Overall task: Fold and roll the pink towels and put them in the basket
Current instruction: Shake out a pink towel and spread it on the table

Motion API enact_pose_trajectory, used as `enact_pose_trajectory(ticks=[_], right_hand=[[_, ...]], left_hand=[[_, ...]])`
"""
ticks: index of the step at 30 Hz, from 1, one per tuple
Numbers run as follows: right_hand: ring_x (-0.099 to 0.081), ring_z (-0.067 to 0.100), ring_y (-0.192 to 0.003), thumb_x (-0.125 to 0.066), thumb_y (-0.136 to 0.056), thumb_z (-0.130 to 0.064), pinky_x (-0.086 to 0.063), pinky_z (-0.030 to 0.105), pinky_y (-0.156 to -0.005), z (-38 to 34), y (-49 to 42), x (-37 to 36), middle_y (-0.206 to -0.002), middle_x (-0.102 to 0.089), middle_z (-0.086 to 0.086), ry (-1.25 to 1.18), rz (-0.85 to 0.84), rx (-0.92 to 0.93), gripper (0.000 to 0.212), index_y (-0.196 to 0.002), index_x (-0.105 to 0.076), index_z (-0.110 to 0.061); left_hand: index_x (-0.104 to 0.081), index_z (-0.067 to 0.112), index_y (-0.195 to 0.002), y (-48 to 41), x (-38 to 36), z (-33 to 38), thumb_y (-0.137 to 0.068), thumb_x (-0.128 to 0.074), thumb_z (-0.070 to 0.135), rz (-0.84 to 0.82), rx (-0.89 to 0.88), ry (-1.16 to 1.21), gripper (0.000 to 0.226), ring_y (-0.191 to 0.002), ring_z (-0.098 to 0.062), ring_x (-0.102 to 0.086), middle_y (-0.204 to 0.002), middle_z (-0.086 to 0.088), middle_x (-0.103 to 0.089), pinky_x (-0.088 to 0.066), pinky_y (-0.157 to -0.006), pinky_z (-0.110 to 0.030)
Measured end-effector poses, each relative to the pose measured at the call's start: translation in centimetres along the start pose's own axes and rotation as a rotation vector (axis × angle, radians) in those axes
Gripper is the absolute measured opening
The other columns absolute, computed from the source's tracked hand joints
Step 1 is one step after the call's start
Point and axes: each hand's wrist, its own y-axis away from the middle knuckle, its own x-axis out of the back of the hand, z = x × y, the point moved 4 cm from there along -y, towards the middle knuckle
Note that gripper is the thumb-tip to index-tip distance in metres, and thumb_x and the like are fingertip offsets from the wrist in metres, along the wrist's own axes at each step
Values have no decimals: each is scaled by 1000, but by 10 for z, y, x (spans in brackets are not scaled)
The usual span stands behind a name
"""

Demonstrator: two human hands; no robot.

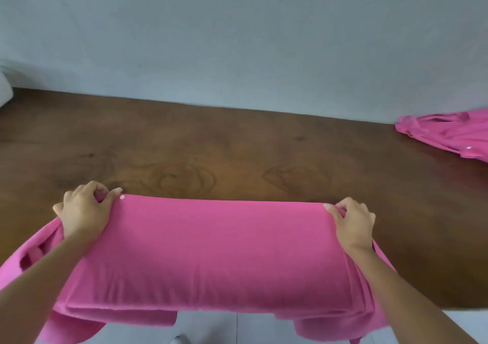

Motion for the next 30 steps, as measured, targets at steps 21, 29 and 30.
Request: enact_pose_trajectory(ticks=[21,29,30], right_hand=[[-55,24,-75,-68,-92,-46,-43,48,-89,-52,-143,-48,-69,-56,-12,4,54,-84,31,-74,-56,-24],[-54,23,-70,-68,-93,-43,-48,55,-87,-68,-211,-66,-69,-56,-12,-11,52,-37,29,-75,-56,-23],[-55,23,-70,-68,-93,-43,-48,55,-87,-69,-220,-69,-70,-57,-11,-19,55,-37,29,-75,-57,-23]], left_hand=[[-58,25,-72,-157,-69,62,-89,-71,49,-21,-34,73,32,-100,-31,-51,-86,2,-61,-22,-86,-43],[-60,27,-73,-212,-98,89,-88,-72,52,11,-43,77,31,-99,-30,-53,-85,2,-64,-24,-86,-44],[-60,27,-73,-220,-103,94,-88,-71,52,11,-48,74,31,-99,-31,-53,-85,2,-64,-26,-88,-46]])
